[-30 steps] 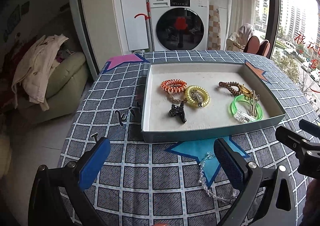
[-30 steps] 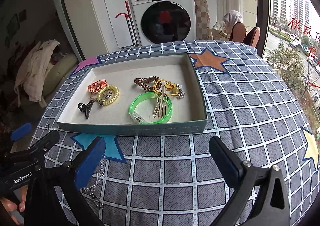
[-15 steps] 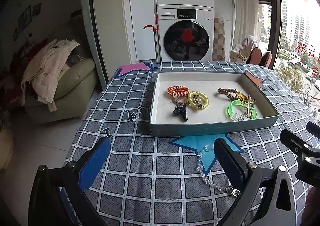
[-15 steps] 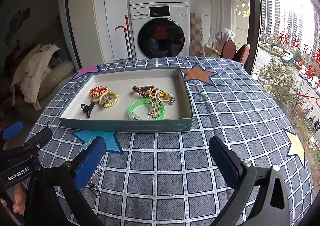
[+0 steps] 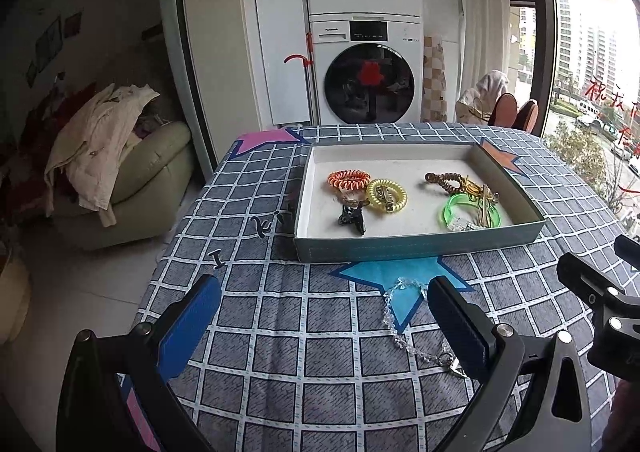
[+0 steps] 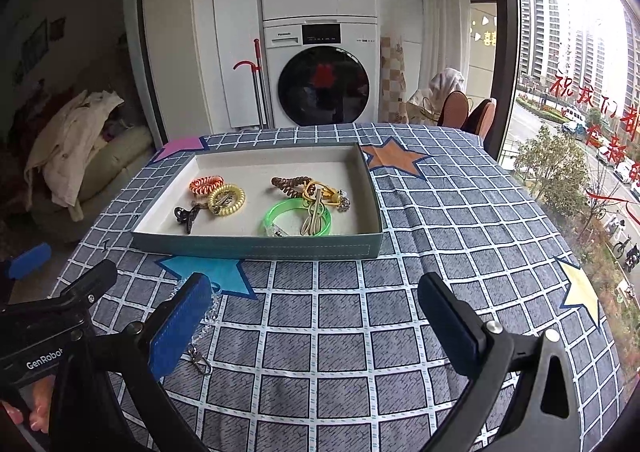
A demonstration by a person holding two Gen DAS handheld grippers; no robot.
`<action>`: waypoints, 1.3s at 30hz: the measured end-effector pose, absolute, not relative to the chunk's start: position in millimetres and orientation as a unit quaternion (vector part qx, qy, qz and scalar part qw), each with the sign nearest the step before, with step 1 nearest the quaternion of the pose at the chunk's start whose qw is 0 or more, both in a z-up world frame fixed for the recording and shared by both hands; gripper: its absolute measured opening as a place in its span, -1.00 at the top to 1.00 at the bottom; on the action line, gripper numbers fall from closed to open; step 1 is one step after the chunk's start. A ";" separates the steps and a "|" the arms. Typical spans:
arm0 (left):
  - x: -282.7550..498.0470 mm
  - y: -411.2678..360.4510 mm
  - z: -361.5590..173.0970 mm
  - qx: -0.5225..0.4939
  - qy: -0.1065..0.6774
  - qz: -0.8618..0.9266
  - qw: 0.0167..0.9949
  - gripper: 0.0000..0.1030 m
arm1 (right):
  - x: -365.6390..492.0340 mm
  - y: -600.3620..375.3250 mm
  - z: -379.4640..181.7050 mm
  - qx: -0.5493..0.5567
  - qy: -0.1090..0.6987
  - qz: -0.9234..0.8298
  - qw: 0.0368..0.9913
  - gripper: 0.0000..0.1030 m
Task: Organize jewelry
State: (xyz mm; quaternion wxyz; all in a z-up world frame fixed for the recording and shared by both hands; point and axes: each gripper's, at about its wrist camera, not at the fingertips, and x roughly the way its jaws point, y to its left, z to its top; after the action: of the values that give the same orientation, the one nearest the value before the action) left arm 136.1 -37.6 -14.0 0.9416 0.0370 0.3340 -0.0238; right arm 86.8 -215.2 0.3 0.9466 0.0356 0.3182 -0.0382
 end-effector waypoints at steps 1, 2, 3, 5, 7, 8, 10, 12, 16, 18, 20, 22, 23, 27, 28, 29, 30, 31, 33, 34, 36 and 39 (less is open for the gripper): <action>134.2 -38.0 -13.5 0.037 0.333 -0.024 0.942 -1.00 | 85.4 -215.2 0.9 0.036 0.318 -0.039 0.947 -0.99; 132.1 -38.3 -13.1 0.038 0.332 -0.024 0.942 -1.00 | 83.8 -215.3 1.4 0.035 0.317 -0.039 0.947 -0.99; 130.1 -38.4 -12.7 0.038 0.331 -0.024 0.943 -1.00 | 82.7 -214.7 1.8 0.034 0.316 -0.039 0.947 -0.99; 126.6 -37.9 -11.3 0.038 0.328 -0.023 0.944 -1.00 | 79.3 -214.2 1.8 0.032 0.314 -0.041 0.948 -0.99; 123.3 -37.5 -10.4 0.037 0.326 -0.023 0.944 -1.00 | 76.1 -214.3 1.6 0.032 0.313 -0.042 0.948 -0.99; 122.1 -37.2 -10.1 0.037 0.326 -0.023 0.944 -1.00 | 75.0 -214.5 1.6 0.033 0.313 -0.042 0.948 -0.99; 119.5 -37.3 -9.3 0.037 0.324 -0.023 0.945 -1.00 | 73.3 -214.8 1.5 0.036 0.313 -0.042 0.948 -0.99; 117.0 -37.4 -8.9 0.038 0.322 -0.022 0.946 -1.00 | 71.8 -214.6 2.4 0.036 0.311 -0.042 0.949 -0.99; 115.4 -37.8 -8.8 0.038 0.322 -0.022 0.946 -1.00 | 69.7 -212.8 5.3 0.033 0.308 -0.041 0.950 -0.99; 114.3 -38.0 -9.4 0.038 0.323 -0.021 0.945 -1.00 | 69.2 -211.6 6.3 0.031 0.306 -0.040 0.951 -0.99; 113.5 -37.7 -9.5 0.037 0.324 -0.021 0.945 -1.00 | 69.0 -210.5 6.7 0.029 0.305 -0.040 0.951 -0.99; 112.6 -37.4 -9.4 0.039 0.324 -0.020 0.945 -1.00 | 68.9 -211.0 7.5 0.032 0.305 -0.040 0.951 -0.99; 112.1 -36.7 -8.8 0.038 0.323 -0.020 0.945 -1.00 | 68.6 -210.6 7.5 0.033 0.305 -0.040 0.951 -0.99; 111.1 -34.7 -7.4 0.034 0.322 -0.018 0.946 -1.00 | 67.6 -211.6 7.3 0.036 0.306 -0.042 0.950 -0.99; 110.9 -34.4 -7.3 0.034 0.322 -0.018 0.946 -1.00 | 67.3 -211.6 7.2 0.035 0.306 -0.042 0.950 -0.99; 110.7 -34.1 -7.4 0.034 0.322 -0.018 0.946 -1.00 | 67.0 -211.5 7.1 0.035 0.306 -0.043 0.950 -0.99; 110.9 -34.1 -7.6 0.034 0.322 -0.018 0.946 -1.00 | 66.8 -211.4 7.3 0.035 0.307 -0.043 0.950 -0.99; 111.0 -34.1 -7.5 0.034 0.323 -0.018 0.946 -1.00 | 66.9 -211.3 7.0 0.036 0.307 -0.042 0.950 -0.99; 111.1 -33.9 -7.5 0.035 0.324 -0.017 0.945 -1.00 | 66.9 -211.0 6.9 0.035 0.308 -0.042 0.950 -0.99; 110.9 -33.8 -7.4 0.035 0.324 -0.017 0.945 -1.00 | 66.6 -210.7 6.9 0.035 0.308 -0.041 0.950 -0.99; 110.7 -33.6 -6.8 0.035 0.323 -0.017 0.946 -1.00 | 66.3 -210.6 7.2 0.035 0.308 -0.041 0.950 -0.99; 110.9 -33.9 -6.3 0.034 0.322 -0.018 0.946 -1.00 | 66.3 -210.3 7.3 0.034 0.308 -0.040 0.950 -0.99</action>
State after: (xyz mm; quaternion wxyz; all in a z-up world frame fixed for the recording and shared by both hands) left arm 110.9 -33.9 -6.3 0.9459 0.0337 0.3223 -0.0177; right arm 66.3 -210.3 7.3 0.9501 0.0345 0.3075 -0.0404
